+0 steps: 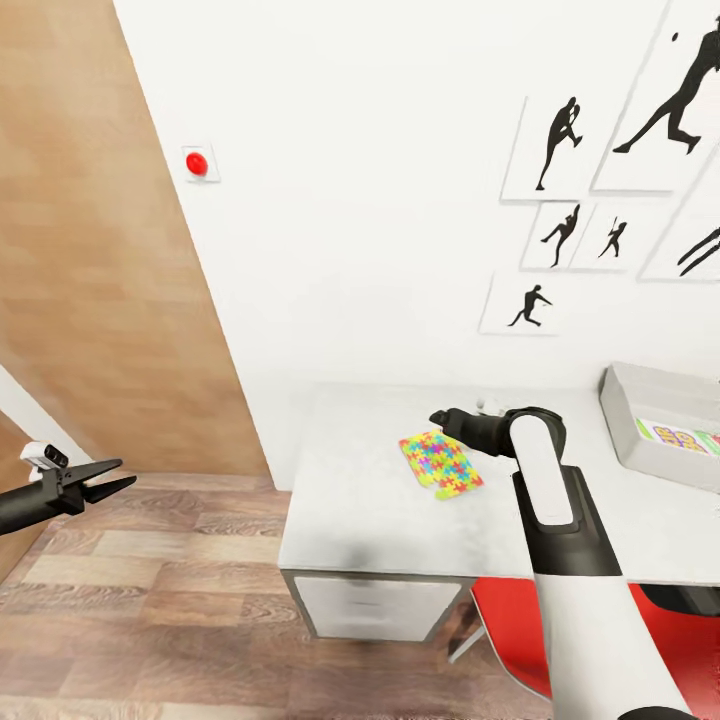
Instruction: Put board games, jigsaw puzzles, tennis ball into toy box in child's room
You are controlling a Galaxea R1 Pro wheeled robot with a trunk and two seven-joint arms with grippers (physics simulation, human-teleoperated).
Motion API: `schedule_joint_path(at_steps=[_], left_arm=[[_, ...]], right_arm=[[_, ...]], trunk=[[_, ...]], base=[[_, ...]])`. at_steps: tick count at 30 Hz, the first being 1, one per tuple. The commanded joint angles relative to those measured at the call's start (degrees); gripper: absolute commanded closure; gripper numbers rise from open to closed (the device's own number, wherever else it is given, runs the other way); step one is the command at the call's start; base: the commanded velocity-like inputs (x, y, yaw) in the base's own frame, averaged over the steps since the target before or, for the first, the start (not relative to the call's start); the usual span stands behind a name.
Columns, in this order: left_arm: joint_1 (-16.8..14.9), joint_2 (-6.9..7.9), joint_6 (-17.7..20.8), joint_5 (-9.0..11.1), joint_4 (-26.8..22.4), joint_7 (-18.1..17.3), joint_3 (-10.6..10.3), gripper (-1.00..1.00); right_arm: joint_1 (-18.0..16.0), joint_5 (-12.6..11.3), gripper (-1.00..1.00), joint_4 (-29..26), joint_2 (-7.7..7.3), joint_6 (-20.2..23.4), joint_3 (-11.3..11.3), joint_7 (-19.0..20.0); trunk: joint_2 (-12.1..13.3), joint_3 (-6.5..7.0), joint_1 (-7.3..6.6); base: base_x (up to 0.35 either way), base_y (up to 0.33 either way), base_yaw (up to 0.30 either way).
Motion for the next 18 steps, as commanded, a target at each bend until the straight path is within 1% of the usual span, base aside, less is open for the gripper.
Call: schedule_joint_path(at_steps=[1,7,11,18], left_arm=[[-0.05,0.06,0.62,0.16,0.01,-0.23,-0.22,-1.0],[-0.05,0.07,0.65,0.16,0.01,-0.23,-0.21,-1.0],[-0.05,0.08,0.62,0.16,0.01,-0.23,-0.22,-1.0],[-0.05,0.17,0.58,0.16,0.01,-0.23,-0.18,-1.0]], right_arm=[[-0.07,-0.59,-1.0,-0.03,-0.05,0.14,-0.06,-0.6],[-0.15,-0.58,-1.0,0.03,-0.4,0.09,-0.1,-0.62],[-0.16,-0.54,-1.0,-0.04,-0.49,0.03,-0.07,-0.62],[-0.16,-0.46,-1.0,-0.3,-0.72,-0.04,0.05,-0.62]], trunk=[[-0.12,-0.19,0.04],[-0.12,-0.64,0.04],[-0.12,-0.79,0.04],[-0.12,-0.84,0.04]], base=[[0.068,0.0,-0.138],[0.176,0.053,-0.133],[0.178,0.053,-0.063],[0.05,0.014,-0.012]])
